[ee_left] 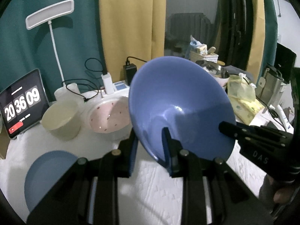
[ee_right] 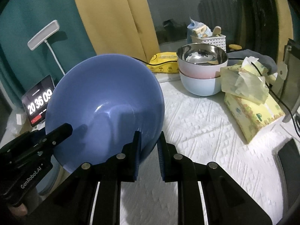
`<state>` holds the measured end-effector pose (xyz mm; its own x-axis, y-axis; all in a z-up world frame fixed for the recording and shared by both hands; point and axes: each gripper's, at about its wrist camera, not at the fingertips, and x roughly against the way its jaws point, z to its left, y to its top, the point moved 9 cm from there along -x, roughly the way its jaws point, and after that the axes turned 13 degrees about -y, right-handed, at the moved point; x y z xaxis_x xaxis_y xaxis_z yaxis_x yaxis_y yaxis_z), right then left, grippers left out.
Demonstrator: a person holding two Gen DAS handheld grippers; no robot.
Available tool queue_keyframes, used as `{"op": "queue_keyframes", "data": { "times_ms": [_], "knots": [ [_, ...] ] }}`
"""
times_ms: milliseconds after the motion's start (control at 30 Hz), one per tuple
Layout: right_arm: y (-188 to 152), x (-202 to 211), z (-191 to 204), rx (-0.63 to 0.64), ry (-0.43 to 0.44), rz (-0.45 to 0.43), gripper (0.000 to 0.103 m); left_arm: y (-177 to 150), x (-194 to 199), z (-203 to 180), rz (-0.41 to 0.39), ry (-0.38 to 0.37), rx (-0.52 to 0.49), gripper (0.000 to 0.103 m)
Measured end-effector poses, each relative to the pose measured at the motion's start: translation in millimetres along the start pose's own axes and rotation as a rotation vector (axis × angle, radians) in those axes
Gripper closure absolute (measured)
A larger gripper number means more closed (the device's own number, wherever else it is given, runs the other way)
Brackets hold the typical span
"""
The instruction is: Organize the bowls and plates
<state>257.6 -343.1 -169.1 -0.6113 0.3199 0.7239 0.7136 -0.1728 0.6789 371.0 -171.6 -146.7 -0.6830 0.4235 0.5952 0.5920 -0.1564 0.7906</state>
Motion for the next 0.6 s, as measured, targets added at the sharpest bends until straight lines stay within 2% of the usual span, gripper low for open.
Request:
{"op": "queue_keyframes", "data": {
  "times_ms": [600],
  "knots": [
    [-37.9, 46.1, 21.1, 0.06, -0.011, -0.007, 0.085, -49.4, 39.7, 4.1, 0.023, -0.025, 0.058, 0.077]
  ]
}}
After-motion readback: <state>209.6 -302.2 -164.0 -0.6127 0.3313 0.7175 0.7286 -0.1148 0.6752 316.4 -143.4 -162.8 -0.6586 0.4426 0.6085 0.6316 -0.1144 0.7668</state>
